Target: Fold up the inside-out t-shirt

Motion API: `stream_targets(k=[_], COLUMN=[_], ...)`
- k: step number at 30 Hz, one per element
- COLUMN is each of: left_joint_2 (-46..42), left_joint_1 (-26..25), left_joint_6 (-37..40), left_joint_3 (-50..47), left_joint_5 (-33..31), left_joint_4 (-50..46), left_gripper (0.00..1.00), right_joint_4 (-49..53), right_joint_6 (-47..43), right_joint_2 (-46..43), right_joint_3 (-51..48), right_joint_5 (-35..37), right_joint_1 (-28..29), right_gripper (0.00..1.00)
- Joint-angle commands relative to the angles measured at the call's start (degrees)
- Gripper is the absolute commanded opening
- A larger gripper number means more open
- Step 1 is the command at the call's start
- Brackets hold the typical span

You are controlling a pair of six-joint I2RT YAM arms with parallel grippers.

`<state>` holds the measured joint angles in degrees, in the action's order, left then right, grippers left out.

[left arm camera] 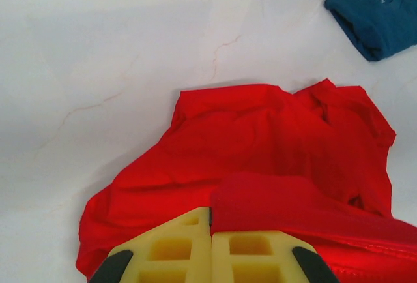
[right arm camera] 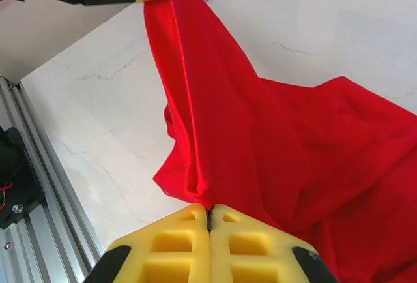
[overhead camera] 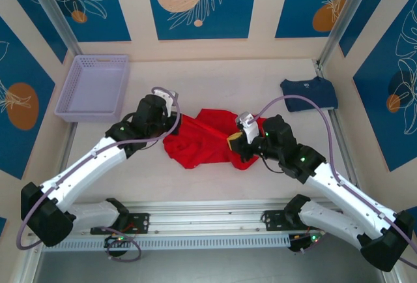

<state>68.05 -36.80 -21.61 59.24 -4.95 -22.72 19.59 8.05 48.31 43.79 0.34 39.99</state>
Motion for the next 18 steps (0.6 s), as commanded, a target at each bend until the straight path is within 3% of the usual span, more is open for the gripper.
stream_targets(k=[1, 13, 18], left_joint_2=[1.2, -0.6, -1.7], left_joint_1=[1.1, 1.1, 1.1], left_joint_6=[-0.7, 0.6, 0.1], left_joint_3=[-1.0, -8.1, -11.6], left_joint_5=[4.6, 7.9, 4.6], left_joint_4=[2.5, 1.2, -0.2], left_gripper=[0.0, 0.0, 0.0], right_joint_4=[-4.5, -1.5, -1.9], right_joint_6=[1.6, 3.5, 3.8], right_joint_2=[-0.9, 3.3, 5.8], right_joint_3=[-1.0, 0.0, -0.3], right_joint_5=[-1.7, -2.8, -4.4], right_joint_1=[-0.4, -0.4, -0.3], right_gripper=[0.0, 0.0, 0.0])
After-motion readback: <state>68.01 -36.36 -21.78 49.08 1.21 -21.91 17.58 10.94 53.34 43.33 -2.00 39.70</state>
